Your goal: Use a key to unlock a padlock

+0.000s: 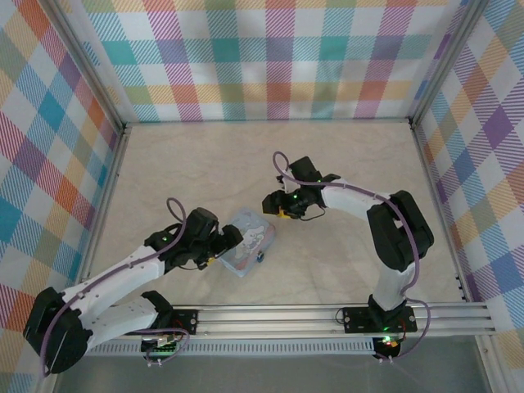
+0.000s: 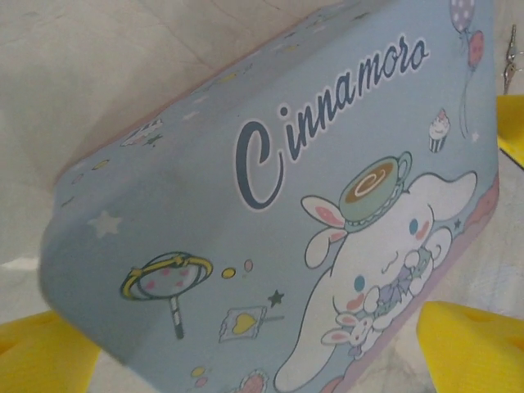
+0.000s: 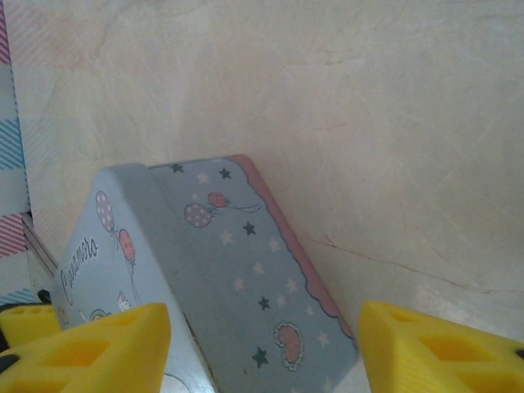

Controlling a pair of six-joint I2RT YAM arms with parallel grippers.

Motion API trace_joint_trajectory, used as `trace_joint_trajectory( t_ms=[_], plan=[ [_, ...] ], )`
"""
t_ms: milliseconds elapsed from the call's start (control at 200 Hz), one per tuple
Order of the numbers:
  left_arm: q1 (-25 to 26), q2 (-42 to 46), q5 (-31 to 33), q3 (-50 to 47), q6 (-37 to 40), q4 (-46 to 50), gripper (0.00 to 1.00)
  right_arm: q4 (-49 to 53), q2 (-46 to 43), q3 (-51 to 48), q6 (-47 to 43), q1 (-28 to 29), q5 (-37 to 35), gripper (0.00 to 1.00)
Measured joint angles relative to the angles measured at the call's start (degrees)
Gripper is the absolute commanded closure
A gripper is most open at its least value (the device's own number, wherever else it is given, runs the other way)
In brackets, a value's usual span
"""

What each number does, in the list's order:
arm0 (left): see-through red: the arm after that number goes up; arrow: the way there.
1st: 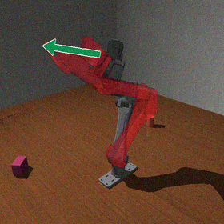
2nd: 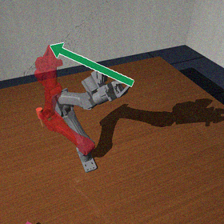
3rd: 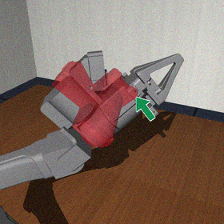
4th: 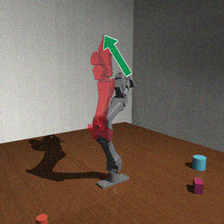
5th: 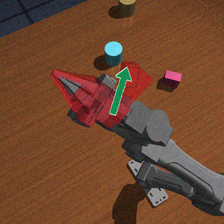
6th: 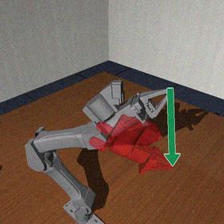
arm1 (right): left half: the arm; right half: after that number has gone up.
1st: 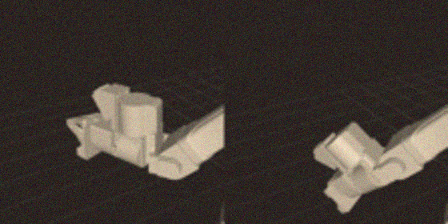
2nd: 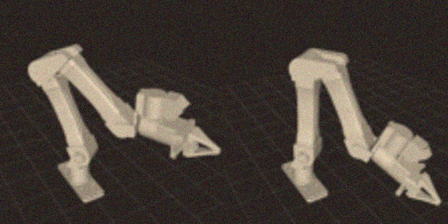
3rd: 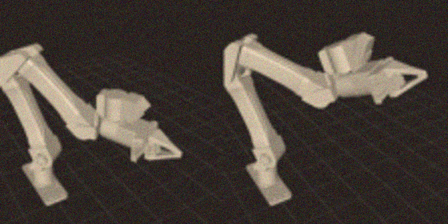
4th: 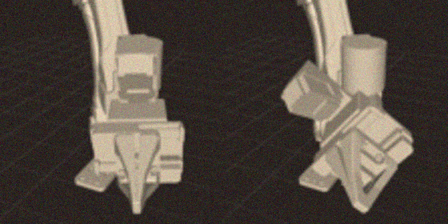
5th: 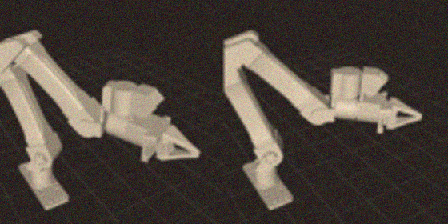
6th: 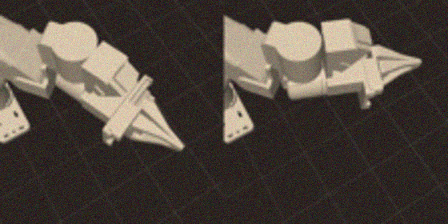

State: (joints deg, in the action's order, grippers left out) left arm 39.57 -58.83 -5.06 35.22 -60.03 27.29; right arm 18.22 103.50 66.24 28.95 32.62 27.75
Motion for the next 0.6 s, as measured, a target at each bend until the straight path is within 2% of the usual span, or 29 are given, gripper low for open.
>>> trace_joint_trajectory(
  t_ms=[225,600],
  plan=[
    [0.02,-10.47,0.35,5.66,2.69,-3.89,0.04,0.70,-0.02,-0.68,-1.14,0.00,0.39,0.56],
    [-2.43,-27.67,1.73,19.91,11.78,-3.76,0.12,1.31,-5.62,-4.68,-0.33,-2.38,-6.67,0.57]
  ],
)
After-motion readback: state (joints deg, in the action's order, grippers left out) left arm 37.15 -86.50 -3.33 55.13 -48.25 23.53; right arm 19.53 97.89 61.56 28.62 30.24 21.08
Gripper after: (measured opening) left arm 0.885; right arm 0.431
